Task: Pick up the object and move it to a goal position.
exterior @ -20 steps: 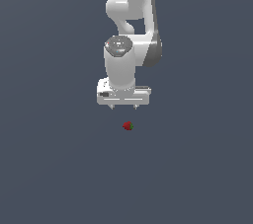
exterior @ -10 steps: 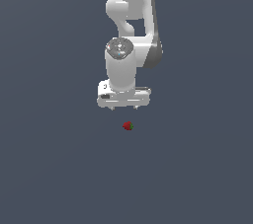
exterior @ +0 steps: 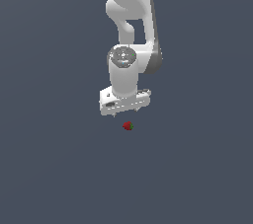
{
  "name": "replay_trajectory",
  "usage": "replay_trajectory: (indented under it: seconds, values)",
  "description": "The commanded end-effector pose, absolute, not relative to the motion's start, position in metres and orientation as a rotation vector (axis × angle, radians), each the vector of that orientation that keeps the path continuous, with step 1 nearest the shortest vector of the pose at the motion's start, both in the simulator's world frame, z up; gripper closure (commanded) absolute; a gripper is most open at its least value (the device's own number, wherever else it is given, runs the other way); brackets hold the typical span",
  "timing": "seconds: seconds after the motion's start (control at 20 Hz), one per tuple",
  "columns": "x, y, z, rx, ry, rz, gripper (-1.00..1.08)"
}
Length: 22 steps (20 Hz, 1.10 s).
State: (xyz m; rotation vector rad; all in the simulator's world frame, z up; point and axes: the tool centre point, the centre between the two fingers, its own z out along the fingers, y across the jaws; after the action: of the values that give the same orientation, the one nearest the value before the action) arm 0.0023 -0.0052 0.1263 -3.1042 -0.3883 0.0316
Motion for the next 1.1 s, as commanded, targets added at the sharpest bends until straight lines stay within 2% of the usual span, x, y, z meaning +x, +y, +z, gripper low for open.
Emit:
replay_trajectory:
  seconds: [0.0, 0.55, 1.05]
  values:
    - [0.005, -0.003, 0.118, -3.091, -0.507, 0.028, -0.92]
    - [0.014, 0.006, 0.086, -2.981, -0.987, 0.011, -0.92]
    - [0.017, 0.01, 0.073, -2.912, -1.179, 0.001, -0.92]
